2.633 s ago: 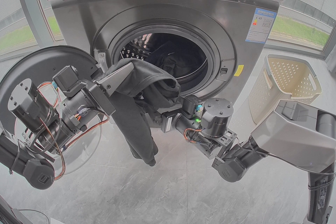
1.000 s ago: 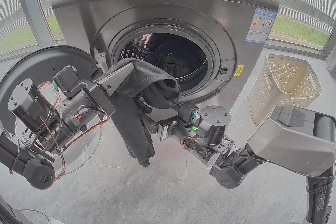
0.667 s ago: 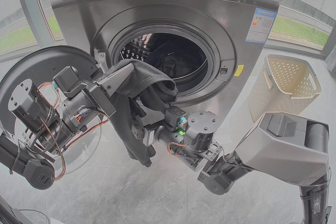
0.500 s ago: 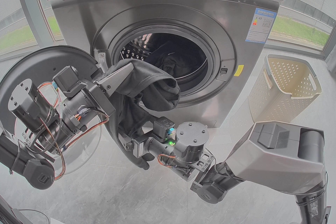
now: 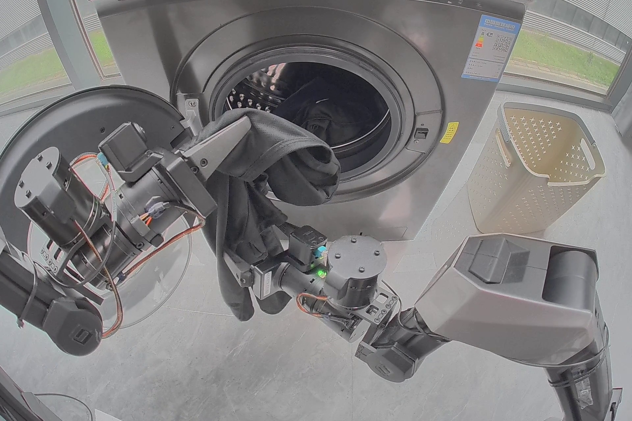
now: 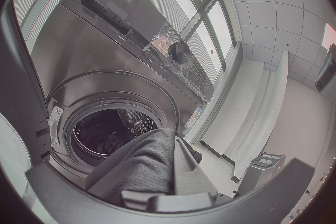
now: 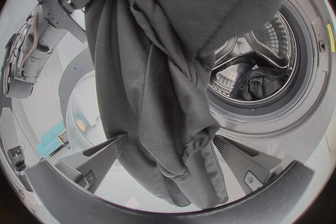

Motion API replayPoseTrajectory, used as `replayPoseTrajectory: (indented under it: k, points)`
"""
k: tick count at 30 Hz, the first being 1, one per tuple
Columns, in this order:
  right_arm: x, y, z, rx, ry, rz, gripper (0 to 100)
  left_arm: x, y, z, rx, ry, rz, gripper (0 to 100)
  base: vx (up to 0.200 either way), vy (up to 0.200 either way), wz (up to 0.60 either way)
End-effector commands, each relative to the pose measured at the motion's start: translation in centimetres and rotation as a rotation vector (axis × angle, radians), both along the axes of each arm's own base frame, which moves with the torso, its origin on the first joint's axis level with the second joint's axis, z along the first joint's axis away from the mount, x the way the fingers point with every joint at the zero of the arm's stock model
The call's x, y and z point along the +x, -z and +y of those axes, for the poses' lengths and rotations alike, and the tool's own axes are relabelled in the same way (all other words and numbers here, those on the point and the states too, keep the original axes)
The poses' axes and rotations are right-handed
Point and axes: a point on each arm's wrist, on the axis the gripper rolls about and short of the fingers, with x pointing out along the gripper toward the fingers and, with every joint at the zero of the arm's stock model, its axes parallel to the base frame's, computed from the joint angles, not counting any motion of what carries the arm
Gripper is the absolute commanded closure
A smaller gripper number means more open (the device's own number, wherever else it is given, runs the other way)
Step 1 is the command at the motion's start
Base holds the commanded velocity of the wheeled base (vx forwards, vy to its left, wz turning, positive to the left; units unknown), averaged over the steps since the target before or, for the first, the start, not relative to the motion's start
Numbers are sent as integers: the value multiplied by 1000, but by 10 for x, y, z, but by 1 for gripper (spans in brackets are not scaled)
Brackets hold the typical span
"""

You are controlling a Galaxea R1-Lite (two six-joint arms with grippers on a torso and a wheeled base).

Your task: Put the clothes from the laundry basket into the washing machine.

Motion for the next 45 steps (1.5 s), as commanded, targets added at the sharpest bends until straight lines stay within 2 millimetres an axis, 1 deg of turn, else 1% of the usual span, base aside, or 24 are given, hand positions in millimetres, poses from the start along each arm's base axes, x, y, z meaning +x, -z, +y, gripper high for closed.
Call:
replayPoseTrajectory:
  k: [1,3,5,8,16,21,26,28,32,38,39,42,45]
  points:
    - [13,6,-11,-11,37,9,0,0,-1,0,-4,-1,-3,100,0,0,0]
    - [17,5,-15,-10,50,8,0,0,-1,0,-4,-1,-7,100,0,0,0]
    - [27,4,-24,-8,80,8,0,0,-1,0,-5,-1,-6,100,0,0,0]
    - [32,5,-29,-9,96,9,0,-2,-3,1,-9,-1,-13,100,0,0,0]
    - [34,2,-29,-1,103,2,0,-4,-5,2,-11,0,-14,100,0,0,0]
    - [34,-2,-25,13,95,-12,0,-4,-4,2,-11,1,-14,100,0,0,0]
    - [28,-5,-12,33,60,-31,0,-3,-2,1,-7,1,-9,100,0,0,0]
    - [28,-9,-8,49,52,-44,0,-3,-2,1,-5,1,-6,100,0,0,0]
    - [31,-13,-2,72,48,-64,0,-3,-2,1,-4,2,-4,100,0,0,0]
    - [34,-12,2,102,47,-87,0,-3,-1,1,-4,1,-4,100,0,0,0]
    - [34,-12,3,103,46,-88,100,-3,-1,1,-4,1,-3,100,0,0,0]
    - [34,-14,2,109,45,-91,100,-1,-1,3,-4,-7,-3,100,0,0,0]
    - [34,-29,-10,119,68,-95,100,1,-1,6,-5,-20,-2,100,0,0,0]
